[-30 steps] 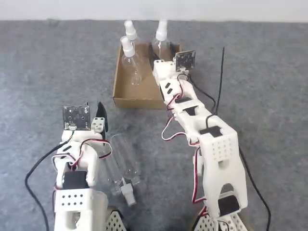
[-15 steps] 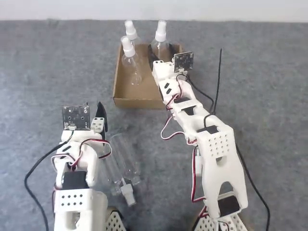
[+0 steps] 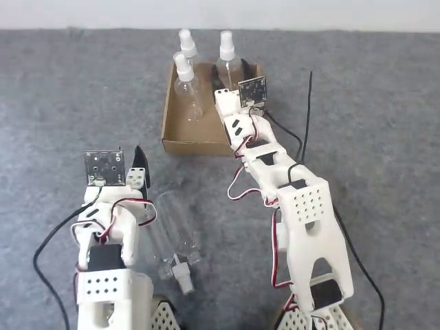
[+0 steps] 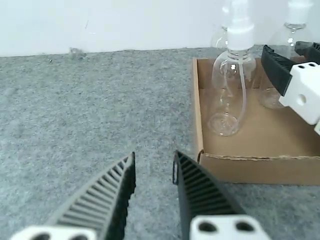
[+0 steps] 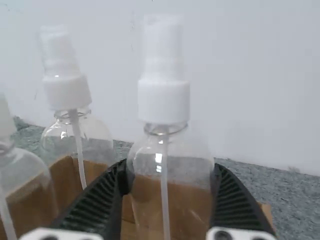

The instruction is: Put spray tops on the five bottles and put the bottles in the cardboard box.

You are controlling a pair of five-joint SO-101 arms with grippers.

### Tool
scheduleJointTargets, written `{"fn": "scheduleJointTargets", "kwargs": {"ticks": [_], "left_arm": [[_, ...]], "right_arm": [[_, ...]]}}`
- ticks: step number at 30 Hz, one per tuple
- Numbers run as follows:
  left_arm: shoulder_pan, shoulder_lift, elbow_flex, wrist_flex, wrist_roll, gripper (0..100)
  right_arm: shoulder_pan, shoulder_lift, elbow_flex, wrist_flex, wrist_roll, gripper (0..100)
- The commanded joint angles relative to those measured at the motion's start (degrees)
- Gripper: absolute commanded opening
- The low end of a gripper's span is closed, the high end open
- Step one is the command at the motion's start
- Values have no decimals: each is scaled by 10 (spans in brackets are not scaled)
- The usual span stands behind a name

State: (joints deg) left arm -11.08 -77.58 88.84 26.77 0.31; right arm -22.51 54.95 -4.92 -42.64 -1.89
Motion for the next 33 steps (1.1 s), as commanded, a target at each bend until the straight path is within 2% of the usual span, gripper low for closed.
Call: {"fn": "scheduleJointTargets", "kwargs": {"ticks": [1, 9, 19, 33], "left_arm": [[-5, -8, -7, -16, -4, 115], [-5, -8, -7, -16, -4, 115], [-5, -8, -7, -16, -4, 115], [-5, -8, -7, -17, -4, 115]], "right_arm": [[-8, -7, -12, -3, 5, 146], [-18, -40, 35, -1, 4, 206], [-15, -58, 39, 37, 4, 206], [-14, -151, 133, 38, 4, 206]]}}
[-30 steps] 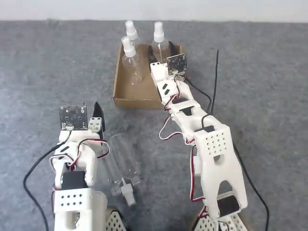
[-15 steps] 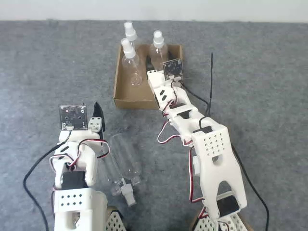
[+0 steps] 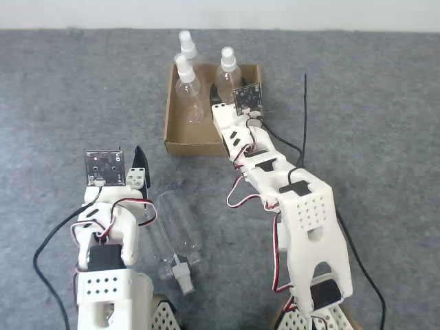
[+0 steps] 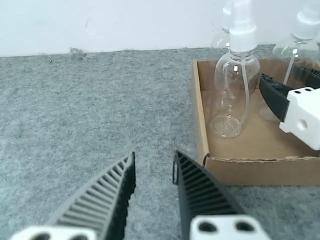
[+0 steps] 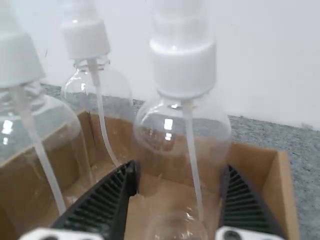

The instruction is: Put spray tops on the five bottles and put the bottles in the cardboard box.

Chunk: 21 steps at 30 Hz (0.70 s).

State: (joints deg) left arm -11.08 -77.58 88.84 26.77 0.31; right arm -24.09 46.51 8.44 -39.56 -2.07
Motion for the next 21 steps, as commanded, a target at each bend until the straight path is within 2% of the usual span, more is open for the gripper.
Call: {"fn": "scheduleJointTargets", "kwargs": {"ticks": [1, 4, 7, 12, 21], "left_arm": [[-5, -8, -7, -17, -4, 115], [-5, -8, -7, -17, -4, 115], [-5, -8, -7, -17, -4, 115], [-5, -8, -7, -17, -4, 115], [-5, -8, -7, -17, -4, 115]], "right_arm": [[2, -73, 4, 8, 5, 206], [1, -92, 24, 13, 5, 206], [-1, -110, 25, 72, 3, 211], [-1, -119, 25, 113, -40, 308], [-2, -124, 29, 125, -40, 312]]}}
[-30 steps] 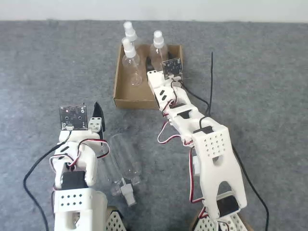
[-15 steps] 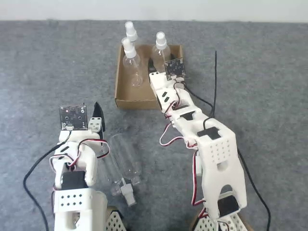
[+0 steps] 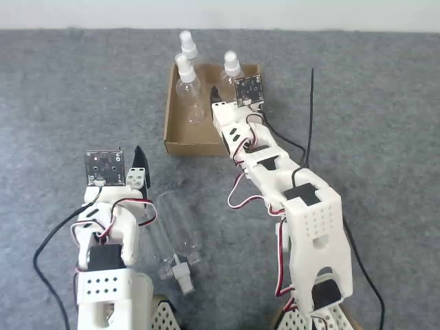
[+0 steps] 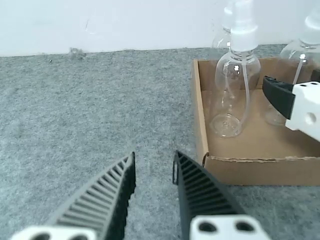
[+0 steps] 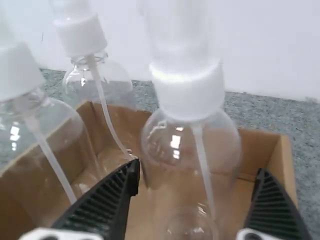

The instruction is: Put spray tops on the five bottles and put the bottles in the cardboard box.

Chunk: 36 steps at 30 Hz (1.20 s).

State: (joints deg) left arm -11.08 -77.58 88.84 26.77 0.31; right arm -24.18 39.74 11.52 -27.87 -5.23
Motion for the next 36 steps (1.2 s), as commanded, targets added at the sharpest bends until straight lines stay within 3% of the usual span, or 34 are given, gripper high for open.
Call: {"fn": "scheduleJointTargets", "kwargs": {"ticks": [1, 33, 36], "left_arm": [[-5, -8, -7, -17, -4, 115], [-5, -8, -7, -18, -4, 115], [-5, -8, -7, -18, -4, 115]], "right_arm": [[-1, -57, -2, 9, -8, 311], [0, -202, 11, 347, 4, 310], [0, -205, 8, 364, 4, 257]]}}
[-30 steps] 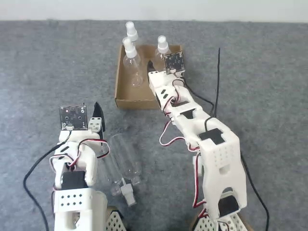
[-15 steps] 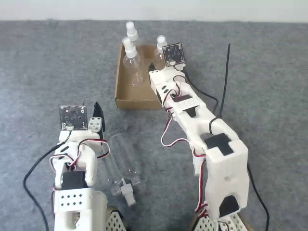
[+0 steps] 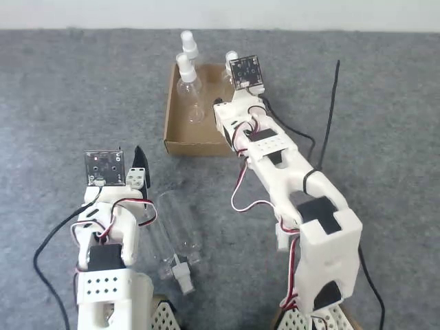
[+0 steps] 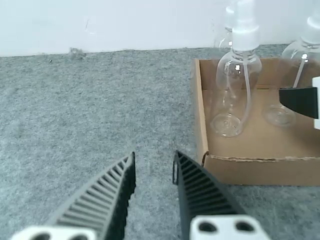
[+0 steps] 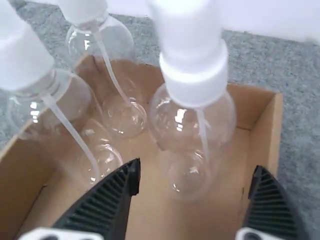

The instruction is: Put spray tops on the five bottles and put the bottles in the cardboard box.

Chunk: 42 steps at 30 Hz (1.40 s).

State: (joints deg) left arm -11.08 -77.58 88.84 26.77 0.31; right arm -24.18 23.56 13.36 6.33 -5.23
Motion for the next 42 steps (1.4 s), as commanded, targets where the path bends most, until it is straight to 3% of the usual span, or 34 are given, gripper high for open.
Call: {"fn": "scheduleJointTargets", "kwargs": {"ticks": [1, 6, 19, 24, 42], "left_arm": [[-5, -8, -7, -18, -4, 115], [-5, -8, -7, -18, -4, 115], [-5, -8, -7, -18, -4, 115], [-5, -8, -7, -18, -4, 115], [-5, -8, -7, -17, -4, 115]], "right_arm": [[0, -44, -16, 29, 4, 228], [3, -39, -47, 75, 4, 114], [5, -18, -63, 85, 7, 99], [16, 29, -113, 85, 7, 4], [26, 153, -234, 80, 8, 9]]}}
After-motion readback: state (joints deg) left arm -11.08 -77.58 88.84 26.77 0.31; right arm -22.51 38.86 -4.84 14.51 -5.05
